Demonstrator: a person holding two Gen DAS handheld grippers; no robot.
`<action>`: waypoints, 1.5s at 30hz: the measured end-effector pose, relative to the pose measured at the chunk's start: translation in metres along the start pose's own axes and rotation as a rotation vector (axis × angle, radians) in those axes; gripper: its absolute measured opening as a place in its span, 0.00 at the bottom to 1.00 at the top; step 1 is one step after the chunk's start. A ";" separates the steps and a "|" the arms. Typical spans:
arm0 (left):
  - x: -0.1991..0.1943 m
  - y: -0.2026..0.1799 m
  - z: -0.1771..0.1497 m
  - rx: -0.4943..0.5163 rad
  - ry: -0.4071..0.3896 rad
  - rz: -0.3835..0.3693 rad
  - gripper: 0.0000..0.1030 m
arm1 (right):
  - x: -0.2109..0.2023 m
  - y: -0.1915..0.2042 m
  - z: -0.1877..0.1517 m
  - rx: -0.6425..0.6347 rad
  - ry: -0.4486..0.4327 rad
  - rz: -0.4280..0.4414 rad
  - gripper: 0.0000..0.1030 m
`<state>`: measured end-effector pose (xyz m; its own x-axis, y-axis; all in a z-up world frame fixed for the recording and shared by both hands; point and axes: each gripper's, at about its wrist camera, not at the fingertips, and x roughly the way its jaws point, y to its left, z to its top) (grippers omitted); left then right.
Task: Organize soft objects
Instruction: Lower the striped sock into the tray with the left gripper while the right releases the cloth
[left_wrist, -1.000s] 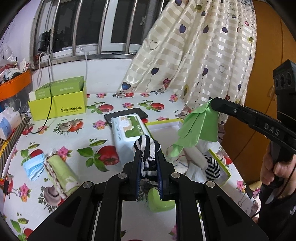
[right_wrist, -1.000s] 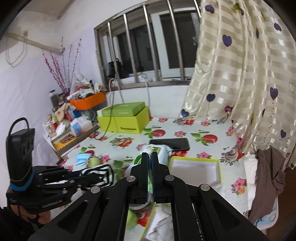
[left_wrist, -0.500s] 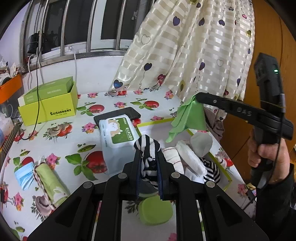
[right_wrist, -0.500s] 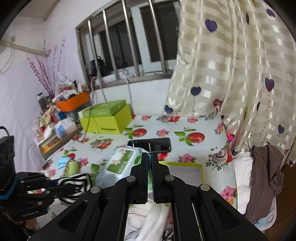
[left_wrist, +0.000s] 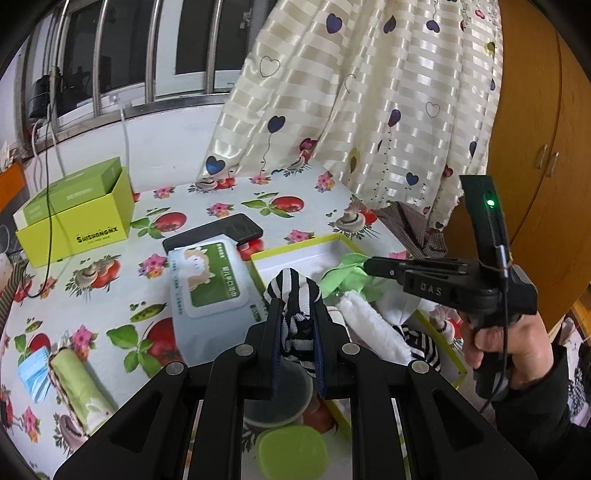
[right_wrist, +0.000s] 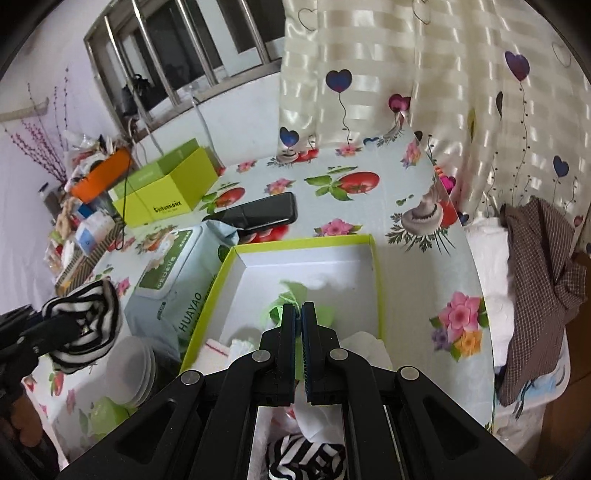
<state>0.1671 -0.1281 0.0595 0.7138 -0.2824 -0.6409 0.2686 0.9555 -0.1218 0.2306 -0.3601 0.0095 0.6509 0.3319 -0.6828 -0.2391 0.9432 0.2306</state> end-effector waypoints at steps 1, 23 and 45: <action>0.003 -0.001 0.002 0.000 0.004 0.000 0.15 | -0.001 0.000 -0.001 0.000 -0.003 0.006 0.04; 0.092 -0.003 0.027 -0.021 0.162 -0.009 0.15 | -0.035 -0.002 -0.004 0.023 -0.128 0.055 0.34; 0.106 -0.006 0.027 -0.026 0.191 -0.029 0.38 | -0.031 0.002 -0.004 0.001 -0.112 0.045 0.44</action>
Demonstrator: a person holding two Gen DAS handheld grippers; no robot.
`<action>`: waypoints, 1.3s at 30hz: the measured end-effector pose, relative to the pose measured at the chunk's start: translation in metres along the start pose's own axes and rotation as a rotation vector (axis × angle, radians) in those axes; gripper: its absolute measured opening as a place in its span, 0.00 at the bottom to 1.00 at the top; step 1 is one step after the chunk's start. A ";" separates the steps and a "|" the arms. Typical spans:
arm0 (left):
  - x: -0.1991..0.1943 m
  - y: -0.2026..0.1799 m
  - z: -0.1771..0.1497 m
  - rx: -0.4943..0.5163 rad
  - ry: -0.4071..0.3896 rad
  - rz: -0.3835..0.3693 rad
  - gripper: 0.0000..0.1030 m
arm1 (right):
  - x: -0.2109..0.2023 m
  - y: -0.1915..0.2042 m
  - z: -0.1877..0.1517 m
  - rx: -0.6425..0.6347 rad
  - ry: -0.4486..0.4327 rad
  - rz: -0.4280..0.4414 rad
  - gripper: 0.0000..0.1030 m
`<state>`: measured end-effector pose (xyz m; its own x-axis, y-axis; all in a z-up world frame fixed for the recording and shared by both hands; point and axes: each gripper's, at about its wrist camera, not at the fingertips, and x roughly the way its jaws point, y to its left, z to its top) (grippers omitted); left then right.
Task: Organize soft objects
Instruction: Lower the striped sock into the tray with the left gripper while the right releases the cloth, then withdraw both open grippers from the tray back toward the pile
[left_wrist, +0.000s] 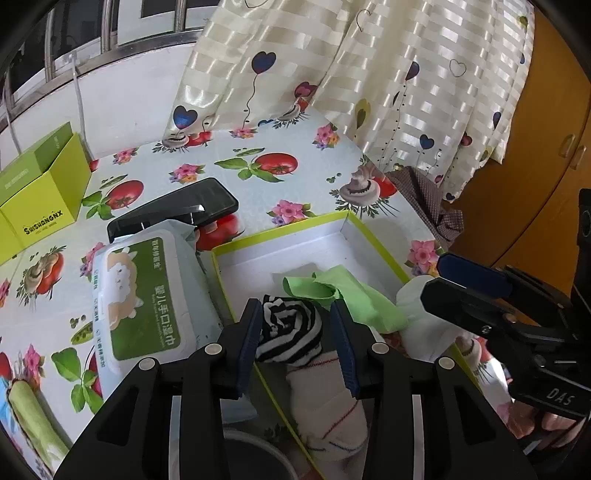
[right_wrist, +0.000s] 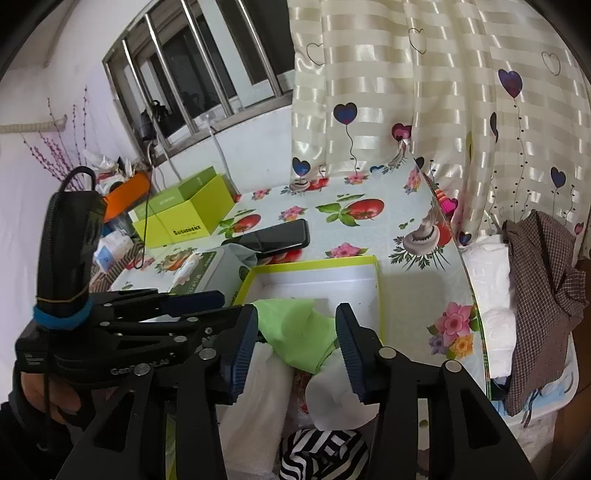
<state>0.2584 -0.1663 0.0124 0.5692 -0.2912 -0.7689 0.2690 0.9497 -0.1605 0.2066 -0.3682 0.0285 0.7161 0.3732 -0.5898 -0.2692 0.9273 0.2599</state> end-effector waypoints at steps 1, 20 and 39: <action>-0.002 0.000 0.000 -0.003 -0.003 -0.003 0.38 | 0.000 0.001 0.000 -0.002 0.000 -0.003 0.45; -0.050 0.012 -0.012 -0.058 -0.077 -0.069 0.39 | -0.017 0.022 -0.008 0.003 -0.014 -0.038 0.54; -0.093 0.037 -0.061 -0.097 -0.116 -0.013 0.39 | -0.029 0.081 -0.020 -0.068 0.007 -0.018 0.55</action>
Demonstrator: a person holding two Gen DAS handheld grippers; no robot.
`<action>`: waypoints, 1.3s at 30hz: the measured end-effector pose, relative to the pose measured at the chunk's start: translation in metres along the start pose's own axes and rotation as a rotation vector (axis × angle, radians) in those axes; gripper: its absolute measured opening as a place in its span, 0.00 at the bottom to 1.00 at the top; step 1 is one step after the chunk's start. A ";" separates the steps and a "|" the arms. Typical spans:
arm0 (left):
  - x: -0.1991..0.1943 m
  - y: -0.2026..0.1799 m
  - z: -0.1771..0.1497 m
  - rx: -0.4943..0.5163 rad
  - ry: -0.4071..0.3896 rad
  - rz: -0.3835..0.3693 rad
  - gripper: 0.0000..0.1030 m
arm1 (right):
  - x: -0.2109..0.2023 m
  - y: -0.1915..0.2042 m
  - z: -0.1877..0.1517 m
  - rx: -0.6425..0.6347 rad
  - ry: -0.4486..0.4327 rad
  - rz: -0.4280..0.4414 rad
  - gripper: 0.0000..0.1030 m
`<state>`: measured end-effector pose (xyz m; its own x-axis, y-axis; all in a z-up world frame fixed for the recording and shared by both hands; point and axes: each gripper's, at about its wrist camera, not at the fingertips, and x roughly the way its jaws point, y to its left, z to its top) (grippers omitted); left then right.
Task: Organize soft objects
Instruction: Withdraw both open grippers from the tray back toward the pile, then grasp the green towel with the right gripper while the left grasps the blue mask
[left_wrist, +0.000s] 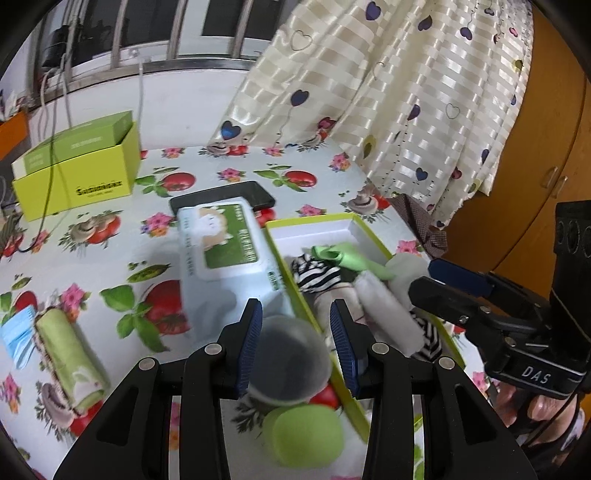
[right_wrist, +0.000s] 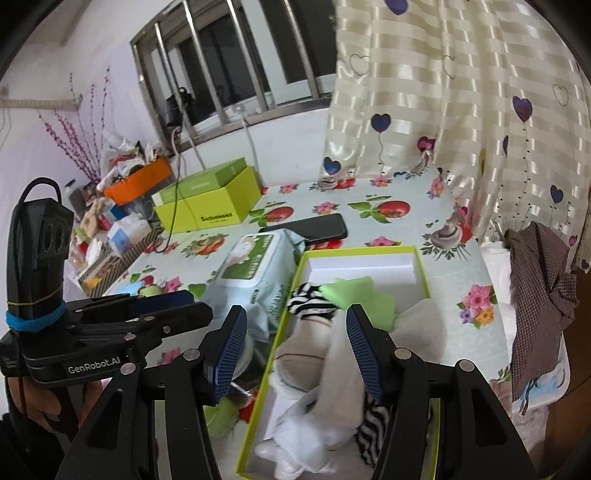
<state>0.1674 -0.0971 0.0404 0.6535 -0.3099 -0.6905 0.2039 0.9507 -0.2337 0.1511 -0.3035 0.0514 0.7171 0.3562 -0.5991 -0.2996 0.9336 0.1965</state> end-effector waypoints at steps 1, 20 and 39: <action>-0.003 0.003 -0.002 0.000 -0.004 0.008 0.39 | 0.000 0.004 0.000 -0.004 0.001 0.003 0.55; -0.069 0.088 -0.040 -0.064 -0.075 0.145 0.39 | 0.025 0.111 -0.007 -0.153 0.072 0.111 0.60; -0.104 0.205 -0.071 -0.105 -0.078 0.299 0.39 | 0.109 0.223 -0.021 -0.308 0.246 0.208 0.65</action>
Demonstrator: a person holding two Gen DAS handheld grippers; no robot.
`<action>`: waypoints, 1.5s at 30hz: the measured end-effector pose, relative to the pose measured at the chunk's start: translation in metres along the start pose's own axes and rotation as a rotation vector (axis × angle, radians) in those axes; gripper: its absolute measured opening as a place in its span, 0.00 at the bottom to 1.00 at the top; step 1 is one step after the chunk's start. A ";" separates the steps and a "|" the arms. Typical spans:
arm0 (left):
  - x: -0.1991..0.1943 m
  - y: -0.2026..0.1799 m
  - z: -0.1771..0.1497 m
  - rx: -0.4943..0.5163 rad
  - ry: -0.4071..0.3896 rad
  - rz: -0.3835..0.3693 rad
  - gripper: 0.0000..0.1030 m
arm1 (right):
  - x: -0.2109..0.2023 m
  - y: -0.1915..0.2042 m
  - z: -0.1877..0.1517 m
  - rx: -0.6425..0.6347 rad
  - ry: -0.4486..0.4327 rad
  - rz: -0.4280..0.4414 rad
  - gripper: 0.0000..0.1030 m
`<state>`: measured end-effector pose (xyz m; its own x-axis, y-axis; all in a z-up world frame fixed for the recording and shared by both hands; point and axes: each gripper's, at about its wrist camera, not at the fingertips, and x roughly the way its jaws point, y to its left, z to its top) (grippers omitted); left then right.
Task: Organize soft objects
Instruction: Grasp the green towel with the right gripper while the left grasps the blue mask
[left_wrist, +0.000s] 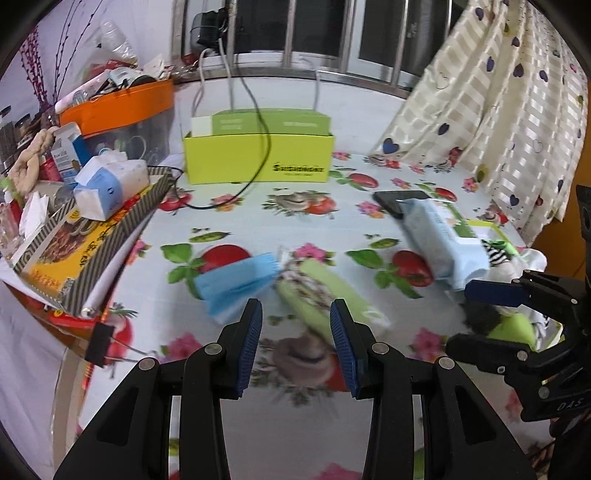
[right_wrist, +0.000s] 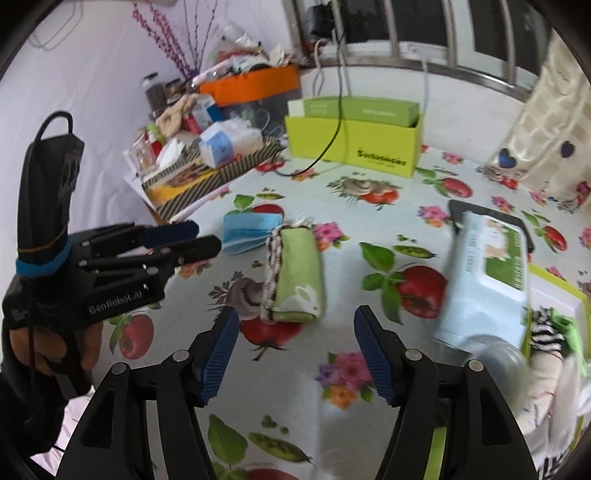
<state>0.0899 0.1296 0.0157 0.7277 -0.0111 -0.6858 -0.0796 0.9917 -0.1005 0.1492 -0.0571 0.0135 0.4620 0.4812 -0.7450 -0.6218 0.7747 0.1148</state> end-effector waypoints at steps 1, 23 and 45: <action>0.003 0.008 0.001 0.000 0.004 0.002 0.39 | 0.005 0.002 0.002 -0.003 0.006 0.006 0.65; 0.065 0.052 0.026 0.264 0.064 -0.024 0.39 | 0.092 0.007 0.023 0.006 0.119 -0.013 0.67; 0.111 0.038 0.013 0.399 0.162 -0.061 0.48 | 0.095 0.006 0.020 -0.013 0.112 -0.047 0.23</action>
<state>0.1762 0.1675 -0.0550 0.6040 -0.0591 -0.7948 0.2524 0.9601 0.1204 0.2022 0.0017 -0.0432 0.4182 0.3949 -0.8180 -0.6091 0.7900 0.0700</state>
